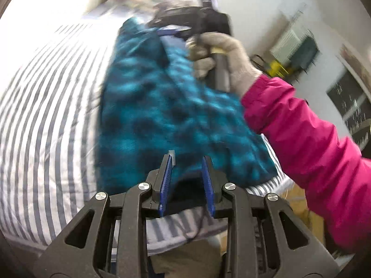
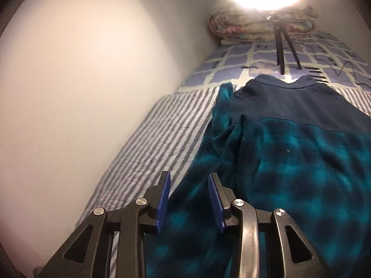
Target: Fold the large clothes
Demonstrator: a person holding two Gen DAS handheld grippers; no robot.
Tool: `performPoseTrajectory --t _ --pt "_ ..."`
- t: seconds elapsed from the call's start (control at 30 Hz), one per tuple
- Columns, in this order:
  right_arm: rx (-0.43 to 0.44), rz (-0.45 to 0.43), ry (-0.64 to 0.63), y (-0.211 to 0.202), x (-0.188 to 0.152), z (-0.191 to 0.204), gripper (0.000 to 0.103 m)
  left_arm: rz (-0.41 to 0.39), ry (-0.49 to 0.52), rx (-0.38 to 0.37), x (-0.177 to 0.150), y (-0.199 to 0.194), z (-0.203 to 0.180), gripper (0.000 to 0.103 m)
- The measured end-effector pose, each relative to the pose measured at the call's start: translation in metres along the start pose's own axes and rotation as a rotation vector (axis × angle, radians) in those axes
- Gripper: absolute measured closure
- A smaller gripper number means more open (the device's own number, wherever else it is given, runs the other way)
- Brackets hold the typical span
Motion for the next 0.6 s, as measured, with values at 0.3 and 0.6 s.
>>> performPoseTrajectory --t 0.3,0.6 --pt "-0.111 -0.003 0.235 0.005 -0.026 -0.107 0.075 0.121 0.071 -0.012 -0.017 0.038 -0.017 0.077" --pt "-0.047 -0.070 0.223 -0.066 -0.022 -0.057 0.070 0.120 0.153 -0.099 -0.028 0.020 -0.042 0.077"
Point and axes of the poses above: each gripper's, at about its wrist camera, not at the fingertips, and y roughly the way its jaws point, z to its left, x to its top, the point moved 6 cm from there along y, roughly the way its jaws point, and after that the axes turned 14 degrees about x, right-handed, at the moved point
